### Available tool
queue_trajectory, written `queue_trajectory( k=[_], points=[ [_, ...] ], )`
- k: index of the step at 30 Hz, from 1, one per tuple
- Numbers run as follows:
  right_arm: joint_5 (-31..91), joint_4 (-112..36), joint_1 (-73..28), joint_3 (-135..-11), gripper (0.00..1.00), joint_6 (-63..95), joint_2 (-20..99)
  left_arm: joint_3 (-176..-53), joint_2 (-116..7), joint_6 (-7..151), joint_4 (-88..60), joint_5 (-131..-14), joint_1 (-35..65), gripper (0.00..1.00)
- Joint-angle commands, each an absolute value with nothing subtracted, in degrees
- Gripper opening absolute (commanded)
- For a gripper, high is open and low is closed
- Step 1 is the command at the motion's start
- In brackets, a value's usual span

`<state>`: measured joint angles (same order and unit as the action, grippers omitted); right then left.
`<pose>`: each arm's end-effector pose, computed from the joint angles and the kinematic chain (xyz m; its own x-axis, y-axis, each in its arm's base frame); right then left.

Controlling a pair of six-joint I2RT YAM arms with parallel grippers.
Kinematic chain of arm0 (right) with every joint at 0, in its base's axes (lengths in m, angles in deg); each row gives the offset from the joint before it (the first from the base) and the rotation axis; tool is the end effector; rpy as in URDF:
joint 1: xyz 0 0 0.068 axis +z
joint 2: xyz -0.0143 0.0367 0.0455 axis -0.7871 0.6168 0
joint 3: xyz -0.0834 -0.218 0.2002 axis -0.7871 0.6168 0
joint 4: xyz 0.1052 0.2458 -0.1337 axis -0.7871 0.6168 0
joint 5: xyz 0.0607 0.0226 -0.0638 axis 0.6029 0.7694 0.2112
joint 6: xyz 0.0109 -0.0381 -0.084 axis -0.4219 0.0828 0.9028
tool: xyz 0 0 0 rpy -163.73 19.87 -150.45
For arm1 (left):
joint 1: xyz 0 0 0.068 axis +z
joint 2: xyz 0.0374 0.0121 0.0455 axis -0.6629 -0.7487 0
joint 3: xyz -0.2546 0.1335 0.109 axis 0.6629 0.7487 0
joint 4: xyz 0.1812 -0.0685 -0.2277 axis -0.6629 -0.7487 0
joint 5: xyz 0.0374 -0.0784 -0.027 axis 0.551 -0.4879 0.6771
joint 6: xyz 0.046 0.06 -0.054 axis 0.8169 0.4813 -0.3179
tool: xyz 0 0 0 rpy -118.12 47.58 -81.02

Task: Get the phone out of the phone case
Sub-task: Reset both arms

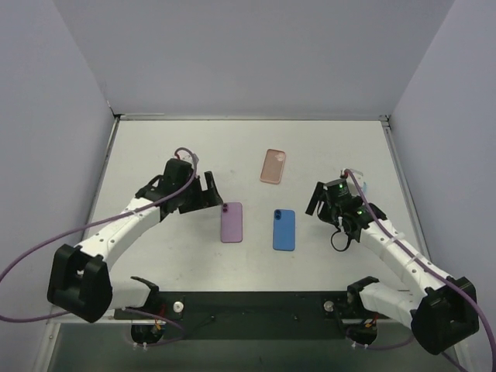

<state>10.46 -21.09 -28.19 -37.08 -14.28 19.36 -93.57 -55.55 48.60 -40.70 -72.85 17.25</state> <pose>0.2669 0.0982 0.2296 -0.6071 0.3772 -0.6994 0.1521 0.9191 0.3635 0.3008 -0.1492 0.2174 -0.8551 -0.2321 -0.4637 0.0071 0.8890 -0.4579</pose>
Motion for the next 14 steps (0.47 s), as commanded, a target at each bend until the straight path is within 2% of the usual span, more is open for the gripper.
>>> queue_trajectory(
  k=[1,6,14],
  points=[
    [8.3,-18.3,-27.4,-35.8,0.93,-13.8,17.2,-92.0,-46.5,47.7,-43.3,-66.3,17.6,0.96],
    [7.2,-17.4,-26.9,-34.9,0.92,-15.1,15.7,-85.3,-39.0,44.4,-41.3,-62.2,17.8,0.96],
    [6.2,-17.3,-26.1,-34.9,0.92,-14.9,14.6,-84.4,-32.4,45.0,-43.1,-58.3,18.0,0.96]
  ],
)
